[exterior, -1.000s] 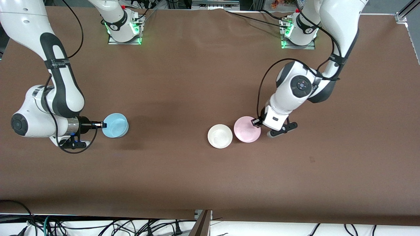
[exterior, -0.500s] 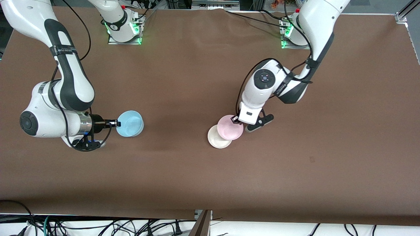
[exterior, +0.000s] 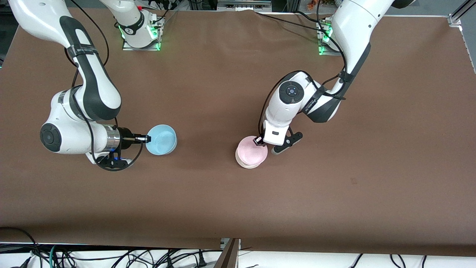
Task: Stack pink and blue bowls on white bowl
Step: 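Release the pink bowl while the right gripper carries the blue bowl toward it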
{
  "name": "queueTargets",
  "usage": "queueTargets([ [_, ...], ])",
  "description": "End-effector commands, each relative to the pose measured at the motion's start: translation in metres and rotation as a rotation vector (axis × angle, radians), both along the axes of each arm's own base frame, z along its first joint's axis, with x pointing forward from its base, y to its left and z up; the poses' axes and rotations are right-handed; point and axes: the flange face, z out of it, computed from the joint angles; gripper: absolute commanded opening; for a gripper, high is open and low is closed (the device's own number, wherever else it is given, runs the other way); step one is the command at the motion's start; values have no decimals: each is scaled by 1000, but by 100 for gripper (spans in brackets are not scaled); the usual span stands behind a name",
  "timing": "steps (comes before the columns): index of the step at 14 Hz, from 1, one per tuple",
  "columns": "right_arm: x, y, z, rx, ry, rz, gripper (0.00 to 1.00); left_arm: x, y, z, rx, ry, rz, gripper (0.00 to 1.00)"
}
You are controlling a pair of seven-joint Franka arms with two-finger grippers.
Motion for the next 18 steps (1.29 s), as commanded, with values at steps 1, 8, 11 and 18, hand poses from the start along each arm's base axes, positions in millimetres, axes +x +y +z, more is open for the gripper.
queueTargets([
  [1, 5, 3, 6, 5, 7, -38, 0, 1, -12, -7, 15, -5, 16, 0],
  [8, -2, 76, 6, -32, 1, -163, 0, 6, -13, -16, 11, 2, 31, 0],
  [11, -2, 97, 4, -28, -7, -207, 0, 16, -13, -18, -1, -3, 48, 0],
  [18, -9, 143, 3, 8, -3, -325, 0, 9, -20, -37, 42, -10, 46, 0],
])
